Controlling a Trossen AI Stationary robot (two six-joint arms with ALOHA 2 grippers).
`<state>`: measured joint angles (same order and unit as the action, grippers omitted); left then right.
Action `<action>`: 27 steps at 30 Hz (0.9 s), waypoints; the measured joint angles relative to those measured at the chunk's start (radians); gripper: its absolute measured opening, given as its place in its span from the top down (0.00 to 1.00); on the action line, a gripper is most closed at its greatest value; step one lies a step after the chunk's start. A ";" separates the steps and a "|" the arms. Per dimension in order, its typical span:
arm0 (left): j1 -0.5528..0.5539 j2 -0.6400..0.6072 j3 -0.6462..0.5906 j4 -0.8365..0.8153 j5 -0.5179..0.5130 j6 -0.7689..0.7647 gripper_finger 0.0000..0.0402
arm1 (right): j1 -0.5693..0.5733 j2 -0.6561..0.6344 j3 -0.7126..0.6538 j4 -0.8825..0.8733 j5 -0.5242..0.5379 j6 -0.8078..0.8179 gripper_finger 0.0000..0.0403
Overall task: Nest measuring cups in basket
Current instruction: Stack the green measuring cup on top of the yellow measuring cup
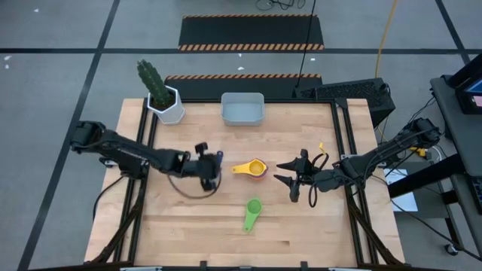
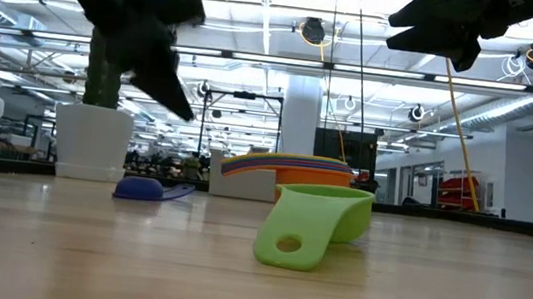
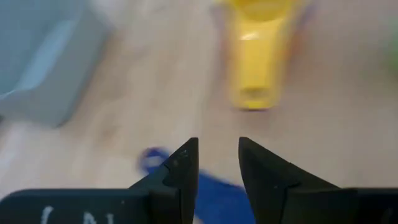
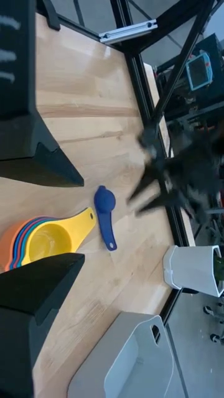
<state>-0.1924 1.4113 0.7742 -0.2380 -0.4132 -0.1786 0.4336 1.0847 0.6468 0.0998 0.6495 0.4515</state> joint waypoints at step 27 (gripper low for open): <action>-0.401 0.450 0.181 0.527 0.129 -0.468 0.71 | 0.000 0.000 0.000 0.066 -0.012 0.011 0.56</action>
<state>-0.5937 1.8609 0.9550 0.2888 -0.2839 -0.6467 0.4339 1.0847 0.6468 0.1653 0.6374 0.4627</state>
